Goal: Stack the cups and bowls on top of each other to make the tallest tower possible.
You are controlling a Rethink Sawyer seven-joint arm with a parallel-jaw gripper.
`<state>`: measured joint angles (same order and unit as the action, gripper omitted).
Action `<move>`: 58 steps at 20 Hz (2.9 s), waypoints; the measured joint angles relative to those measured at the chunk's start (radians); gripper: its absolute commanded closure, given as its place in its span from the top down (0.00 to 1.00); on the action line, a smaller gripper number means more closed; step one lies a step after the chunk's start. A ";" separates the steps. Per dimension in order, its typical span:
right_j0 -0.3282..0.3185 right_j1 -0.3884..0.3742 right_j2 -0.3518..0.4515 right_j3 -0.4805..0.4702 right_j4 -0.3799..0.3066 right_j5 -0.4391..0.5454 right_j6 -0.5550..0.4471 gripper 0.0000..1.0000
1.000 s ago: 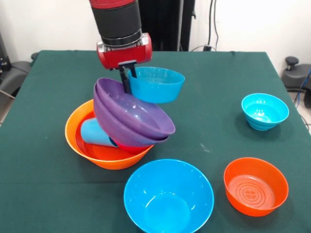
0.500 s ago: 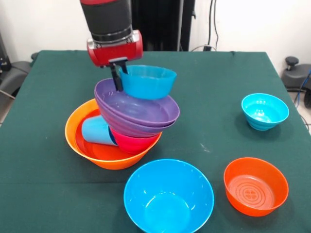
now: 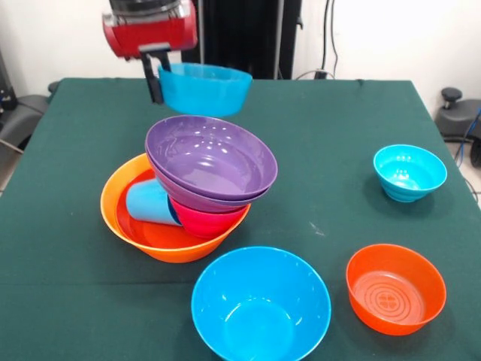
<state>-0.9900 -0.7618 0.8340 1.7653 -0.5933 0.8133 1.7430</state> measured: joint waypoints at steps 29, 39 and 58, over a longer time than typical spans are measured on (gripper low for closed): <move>0.025 0.116 0.067 -0.079 -0.056 0.067 0.000 0.00; 0.026 0.124 0.067 -0.079 -0.065 0.067 0.000 0.00; 0.020 0.144 0.073 -0.095 -0.103 0.067 0.000 1.00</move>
<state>-0.9701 -0.6180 0.9070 1.6707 -0.6958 0.8803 1.7430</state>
